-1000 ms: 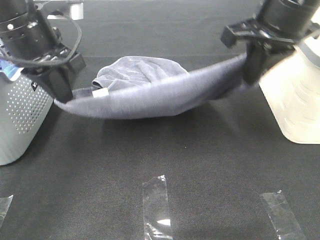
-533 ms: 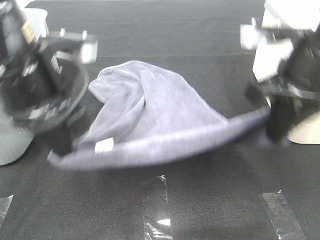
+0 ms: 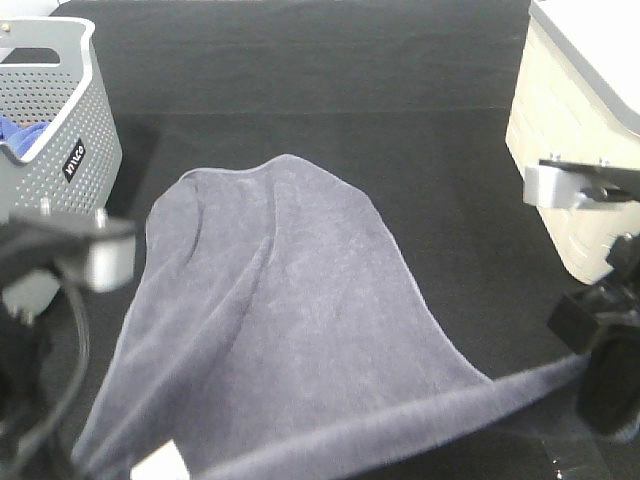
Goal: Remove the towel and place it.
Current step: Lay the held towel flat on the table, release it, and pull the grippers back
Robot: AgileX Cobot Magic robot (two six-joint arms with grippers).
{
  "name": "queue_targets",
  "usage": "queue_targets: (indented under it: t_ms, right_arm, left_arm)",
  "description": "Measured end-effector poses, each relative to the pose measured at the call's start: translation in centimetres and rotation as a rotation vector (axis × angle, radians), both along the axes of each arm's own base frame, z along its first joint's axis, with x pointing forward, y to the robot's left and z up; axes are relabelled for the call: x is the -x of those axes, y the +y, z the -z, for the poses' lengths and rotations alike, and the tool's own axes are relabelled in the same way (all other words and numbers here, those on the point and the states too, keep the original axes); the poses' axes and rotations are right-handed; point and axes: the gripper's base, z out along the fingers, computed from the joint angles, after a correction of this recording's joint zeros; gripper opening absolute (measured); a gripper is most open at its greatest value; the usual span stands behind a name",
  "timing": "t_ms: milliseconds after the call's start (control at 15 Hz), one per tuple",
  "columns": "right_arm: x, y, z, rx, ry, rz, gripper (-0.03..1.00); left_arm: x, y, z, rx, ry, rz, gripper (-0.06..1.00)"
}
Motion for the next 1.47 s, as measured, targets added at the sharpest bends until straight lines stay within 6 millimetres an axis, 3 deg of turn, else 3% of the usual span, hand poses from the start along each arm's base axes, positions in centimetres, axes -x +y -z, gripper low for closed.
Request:
queue_targets:
  t_ms: [267,667,800,1000,1067,1133,1467]
  right_arm:
    - [1.3,-0.2,0.7,-0.017,0.041,0.012,0.0]
    - [1.3,-0.2,0.8,-0.022,0.043,0.006,0.01]
    - [1.3,-0.1,0.8,-0.035,0.048,0.013,0.13]
    - [1.8,0.2,1.1,-0.066,0.083,0.034,0.49]
    - [1.9,0.1,1.3,-0.065,0.093,0.034,0.66]
    - [2.0,0.1,1.3,-0.064,0.096,0.034,0.71]
    - [1.8,0.0,1.4,-0.058,0.069,0.023,0.76]
  left_arm:
    - [1.8,-0.9,0.4,-0.017,0.035,0.023,0.0]
    - [2.0,-1.0,0.4,-0.018,0.042,0.012,0.01]
    - [2.0,-1.0,0.3,-0.016,0.048,0.008,0.14]
    - [2.1,-1.0,0.3,-0.016,0.051,0.007,0.55]
    - [2.0,-1.0,0.3,-0.017,0.05,0.008,0.58]
    - [2.0,-1.0,0.4,-0.019,0.046,0.009,0.59]
    - [0.3,-0.2,0.7,-0.112,-0.124,-0.058,0.6]
